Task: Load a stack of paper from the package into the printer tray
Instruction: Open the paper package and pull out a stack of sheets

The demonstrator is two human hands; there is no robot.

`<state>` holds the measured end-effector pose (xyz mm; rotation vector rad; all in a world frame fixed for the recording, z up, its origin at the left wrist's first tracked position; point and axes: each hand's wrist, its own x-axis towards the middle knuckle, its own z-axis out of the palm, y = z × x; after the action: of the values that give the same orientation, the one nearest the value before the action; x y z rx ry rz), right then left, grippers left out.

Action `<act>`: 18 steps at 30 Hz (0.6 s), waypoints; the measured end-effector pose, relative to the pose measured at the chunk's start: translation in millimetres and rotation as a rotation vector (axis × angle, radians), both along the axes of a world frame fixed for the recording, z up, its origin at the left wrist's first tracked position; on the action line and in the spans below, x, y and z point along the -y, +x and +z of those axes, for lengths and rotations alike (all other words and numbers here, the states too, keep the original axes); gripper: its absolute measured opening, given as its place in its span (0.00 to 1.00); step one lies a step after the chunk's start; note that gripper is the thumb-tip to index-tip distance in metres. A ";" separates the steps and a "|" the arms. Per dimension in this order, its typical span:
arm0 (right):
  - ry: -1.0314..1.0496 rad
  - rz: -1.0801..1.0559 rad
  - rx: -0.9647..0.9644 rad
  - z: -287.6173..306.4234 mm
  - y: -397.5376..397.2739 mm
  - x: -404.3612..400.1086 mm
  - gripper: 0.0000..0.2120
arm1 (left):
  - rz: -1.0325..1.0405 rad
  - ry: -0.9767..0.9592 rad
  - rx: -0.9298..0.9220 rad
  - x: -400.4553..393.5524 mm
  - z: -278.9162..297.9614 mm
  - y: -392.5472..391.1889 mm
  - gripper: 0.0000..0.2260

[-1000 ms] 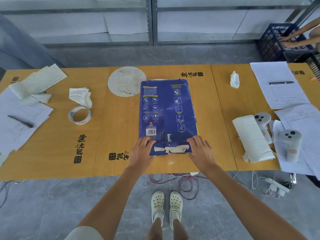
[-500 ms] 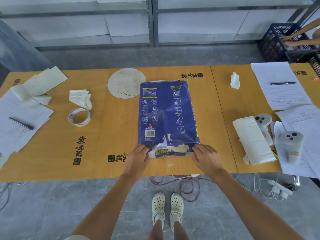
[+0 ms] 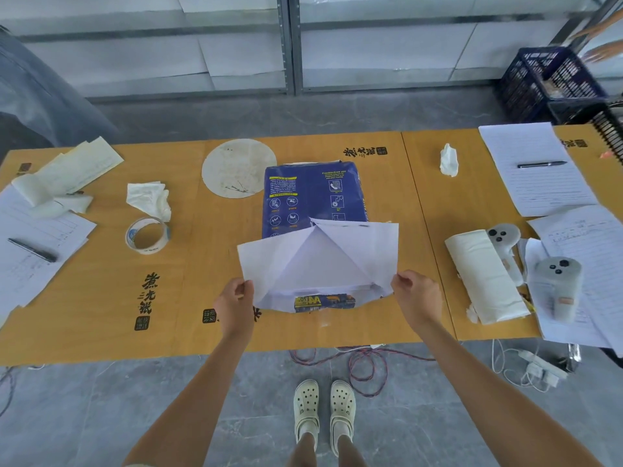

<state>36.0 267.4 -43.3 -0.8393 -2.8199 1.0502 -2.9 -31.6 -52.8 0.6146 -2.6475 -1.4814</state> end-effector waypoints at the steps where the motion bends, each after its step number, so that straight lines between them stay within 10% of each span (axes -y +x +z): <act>1: -0.042 -0.033 0.013 -2.0 -2.6 -0.3 0.09 | 0.027 0.013 0.030 1.0 -1.1 -3.9 0.08; 18: -0.237 -0.147 0.192 -21.1 -20.4 -0.8 0.13 | 0.137 0.155 0.274 1.3 -12.6 -26.5 0.06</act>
<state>15.7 268.2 -64.4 -1.2098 -2.7625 1.3672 -29.4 -32.9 -65.4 1.0598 -2.6278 -1.6805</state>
